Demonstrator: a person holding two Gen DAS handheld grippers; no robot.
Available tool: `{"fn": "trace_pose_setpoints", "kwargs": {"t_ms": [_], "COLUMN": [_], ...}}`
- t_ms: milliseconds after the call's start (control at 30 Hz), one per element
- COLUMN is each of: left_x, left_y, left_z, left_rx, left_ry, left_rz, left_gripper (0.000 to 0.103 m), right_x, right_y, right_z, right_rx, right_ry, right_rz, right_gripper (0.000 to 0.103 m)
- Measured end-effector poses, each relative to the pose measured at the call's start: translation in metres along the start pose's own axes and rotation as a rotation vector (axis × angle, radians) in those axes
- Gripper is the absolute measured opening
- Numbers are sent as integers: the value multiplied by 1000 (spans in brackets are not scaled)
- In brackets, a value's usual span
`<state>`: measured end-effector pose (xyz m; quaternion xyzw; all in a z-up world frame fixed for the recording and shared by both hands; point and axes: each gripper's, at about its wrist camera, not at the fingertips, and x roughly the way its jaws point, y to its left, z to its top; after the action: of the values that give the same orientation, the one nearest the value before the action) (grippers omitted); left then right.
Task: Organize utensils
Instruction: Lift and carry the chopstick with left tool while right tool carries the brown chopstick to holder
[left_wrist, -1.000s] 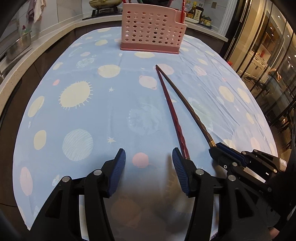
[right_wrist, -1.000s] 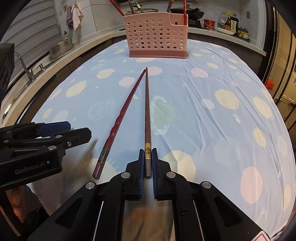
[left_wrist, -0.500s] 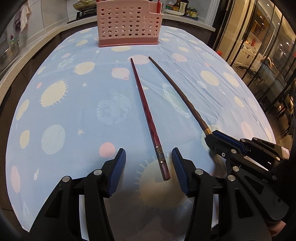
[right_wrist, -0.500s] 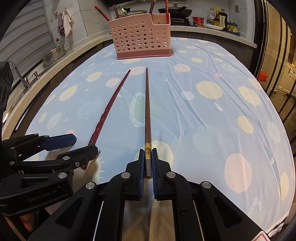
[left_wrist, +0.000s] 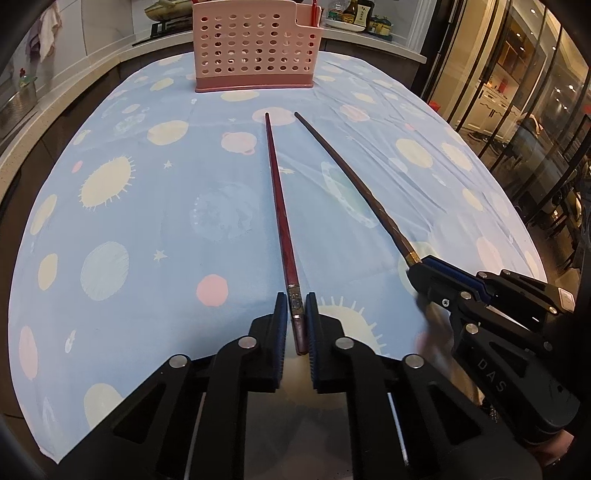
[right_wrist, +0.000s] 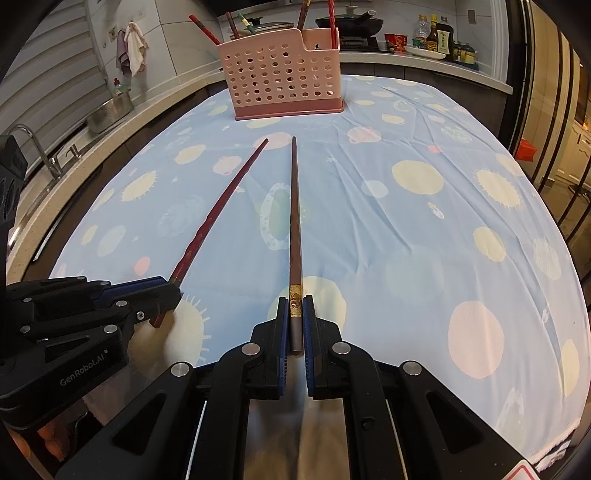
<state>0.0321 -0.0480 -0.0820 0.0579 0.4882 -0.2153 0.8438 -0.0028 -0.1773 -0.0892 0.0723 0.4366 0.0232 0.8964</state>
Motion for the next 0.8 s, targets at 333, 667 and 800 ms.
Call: {"fn": "trace_pose_setpoints", "kwargs": {"t_ms": [333, 667, 800], "left_x": [-20, -56, -72], "left_y": [7, 20, 24], "left_z": [11, 38, 55], "left_rx": [-25, -59, -59], "left_ry": [-44, -149, -208], "left_rz": [-21, -31, -18], "left_gripper": [7, 7, 7], "right_x": [-24, -61, -77], "right_y": [-2, -6, -5], "right_z": [12, 49, 70], "right_rx": [13, 13, 4], "right_ry": [-53, -180, -244], "right_rz": [26, 47, 60], "right_gripper": [7, 7, 7]}}
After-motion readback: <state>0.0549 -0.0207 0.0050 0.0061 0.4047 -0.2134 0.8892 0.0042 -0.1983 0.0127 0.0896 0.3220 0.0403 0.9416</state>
